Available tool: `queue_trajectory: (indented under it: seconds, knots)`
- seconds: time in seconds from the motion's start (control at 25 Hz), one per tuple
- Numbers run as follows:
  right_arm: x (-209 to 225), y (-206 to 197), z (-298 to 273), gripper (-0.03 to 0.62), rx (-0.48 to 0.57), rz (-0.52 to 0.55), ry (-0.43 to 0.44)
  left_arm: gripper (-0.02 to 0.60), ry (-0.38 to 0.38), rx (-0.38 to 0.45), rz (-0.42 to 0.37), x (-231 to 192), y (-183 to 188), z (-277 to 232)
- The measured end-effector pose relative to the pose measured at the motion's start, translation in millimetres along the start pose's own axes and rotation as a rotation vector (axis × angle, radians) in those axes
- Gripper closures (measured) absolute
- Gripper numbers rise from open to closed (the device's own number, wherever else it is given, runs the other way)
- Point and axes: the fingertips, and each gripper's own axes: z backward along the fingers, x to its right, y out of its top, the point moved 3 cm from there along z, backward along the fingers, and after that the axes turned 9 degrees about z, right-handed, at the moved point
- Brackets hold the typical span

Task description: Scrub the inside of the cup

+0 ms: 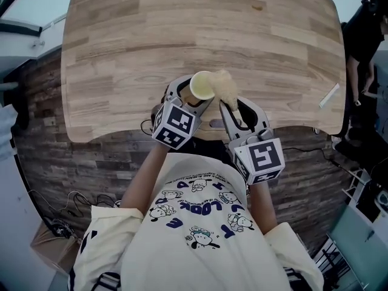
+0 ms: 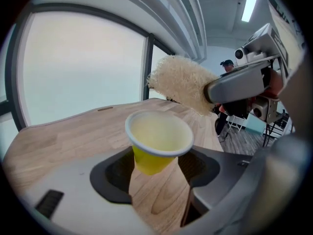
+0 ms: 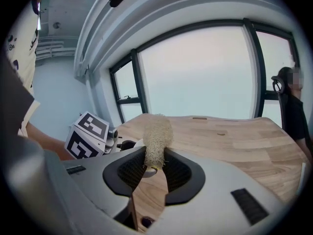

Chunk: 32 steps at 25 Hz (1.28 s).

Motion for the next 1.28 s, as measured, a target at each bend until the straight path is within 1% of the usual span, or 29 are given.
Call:
queue_trajectory:
  seconds: [0.16,0.32,0.48,0.68,0.88,1.08,1.28]
  knots:
    - [-3,4,3,0.502,-0.013,0.038,0.032,0.282,0.0,0.012,-0.014,2,7,7]
    - [-11,7,2,0.502,-0.031,0.057,0.068,0.282,0.003,0.016,-0.046,3,13,12]
    - [-15,7,1,0.503,-0.07,0.073,0.086,0.282,0.007,0.03,-0.06,4,22,17]
    - [-11,8,5,0.503,-0.086,0.06,0.081,0.284,0.025,0.024,-0.134,7,30,22]
    - [-9,8,7,0.503,-0.092,0.063,0.085,0.285,0.034,0.022,-0.188,10,32,28]
    - [-4,7,9,0.505,-0.094,0.044,0.093,0.285,0.038,0.02,-0.224,13,34,31]
    - [2,4,11,0.505,-0.101,0.038,0.105,0.287,0.041,0.011,-0.286,16,37,34]
